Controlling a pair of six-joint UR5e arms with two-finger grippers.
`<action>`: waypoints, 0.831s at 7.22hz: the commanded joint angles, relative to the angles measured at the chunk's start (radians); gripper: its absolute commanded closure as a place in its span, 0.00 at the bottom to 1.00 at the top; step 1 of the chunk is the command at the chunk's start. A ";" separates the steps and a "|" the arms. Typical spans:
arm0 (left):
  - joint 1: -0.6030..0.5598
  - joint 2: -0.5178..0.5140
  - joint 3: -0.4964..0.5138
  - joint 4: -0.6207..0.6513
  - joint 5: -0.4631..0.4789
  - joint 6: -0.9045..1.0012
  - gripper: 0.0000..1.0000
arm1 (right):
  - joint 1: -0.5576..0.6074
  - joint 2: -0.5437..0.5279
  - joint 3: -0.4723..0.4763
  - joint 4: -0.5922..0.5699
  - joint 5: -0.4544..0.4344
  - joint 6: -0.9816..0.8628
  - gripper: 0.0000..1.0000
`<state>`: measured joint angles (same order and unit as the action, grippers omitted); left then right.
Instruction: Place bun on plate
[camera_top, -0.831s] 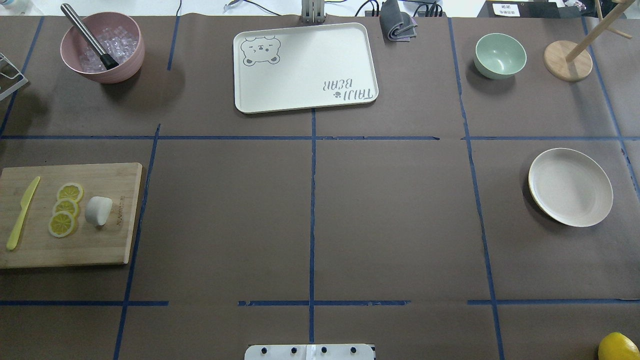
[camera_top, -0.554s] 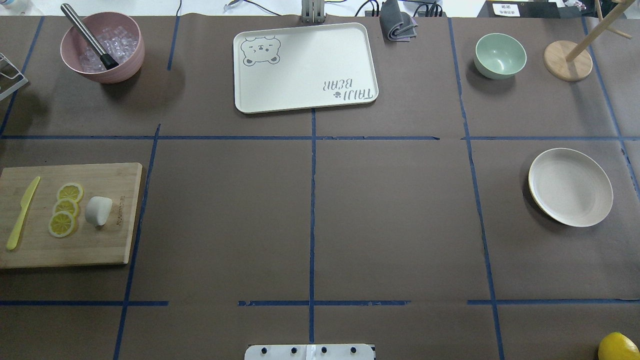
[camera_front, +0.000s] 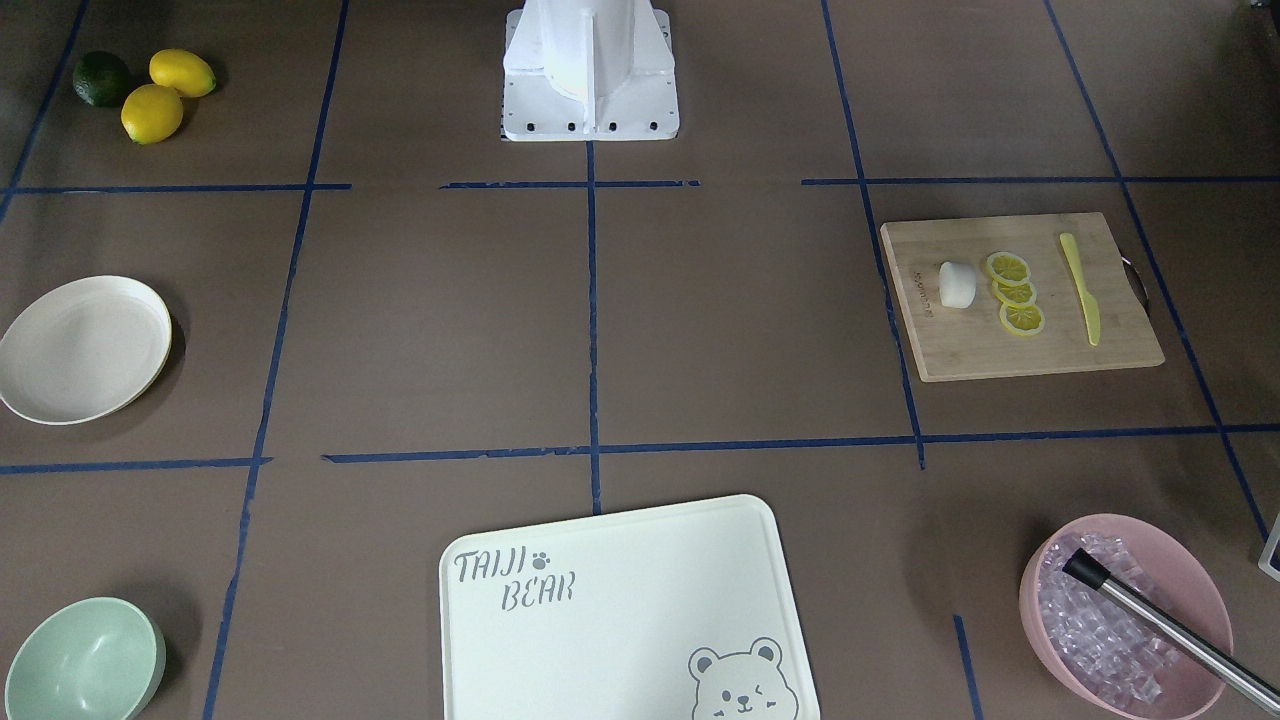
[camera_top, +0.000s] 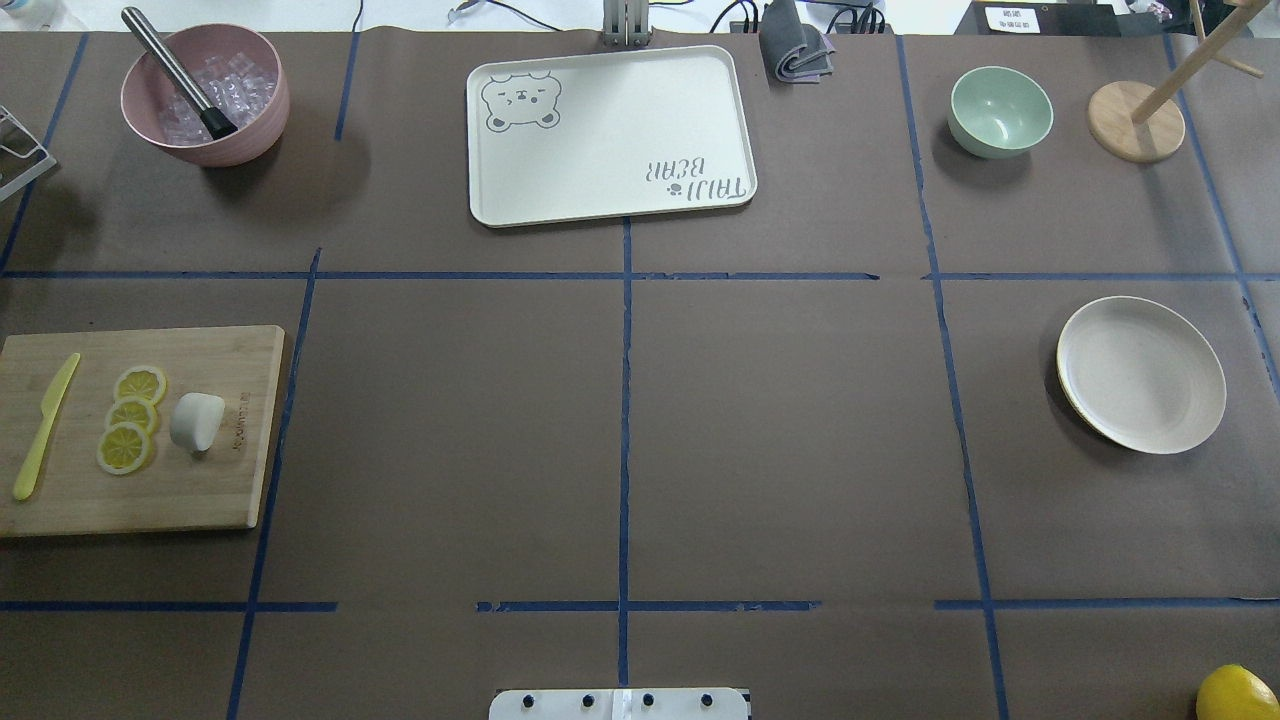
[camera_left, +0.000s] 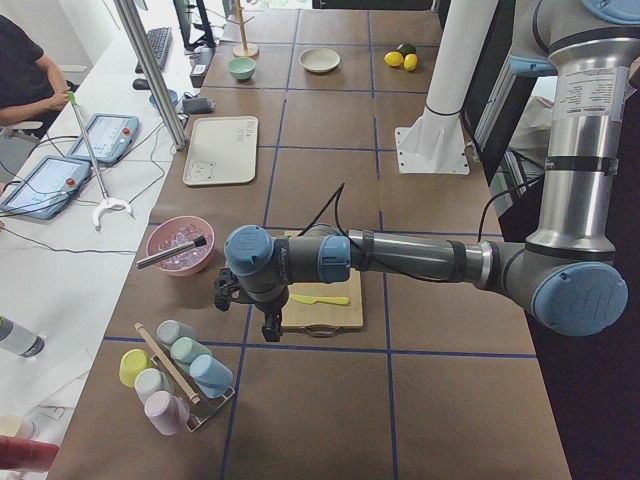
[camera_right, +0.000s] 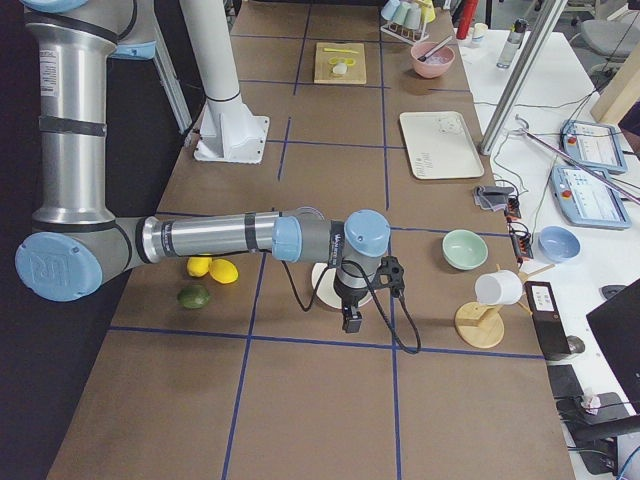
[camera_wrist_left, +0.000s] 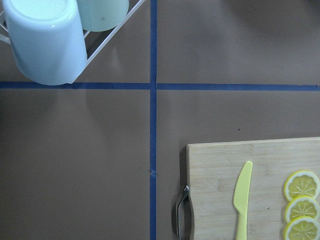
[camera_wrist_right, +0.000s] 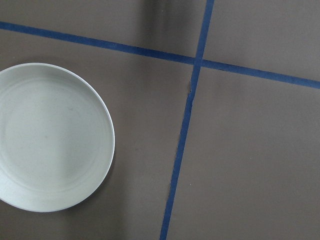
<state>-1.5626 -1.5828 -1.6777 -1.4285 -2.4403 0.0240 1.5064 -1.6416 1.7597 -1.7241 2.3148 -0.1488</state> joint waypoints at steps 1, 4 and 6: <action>0.000 0.020 -0.025 0.000 0.003 -0.003 0.00 | 0.000 0.000 -0.003 -0.002 0.008 0.006 0.00; 0.000 0.029 -0.040 -0.004 -0.008 -0.003 0.00 | 0.000 -0.004 -0.009 0.000 0.046 0.005 0.00; 0.000 0.038 -0.040 -0.010 -0.008 -0.003 0.00 | 0.000 -0.010 -0.006 0.000 0.051 0.003 0.00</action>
<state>-1.5631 -1.5495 -1.7175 -1.4347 -2.4479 0.0215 1.5064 -1.6477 1.7501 -1.7243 2.3610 -0.1452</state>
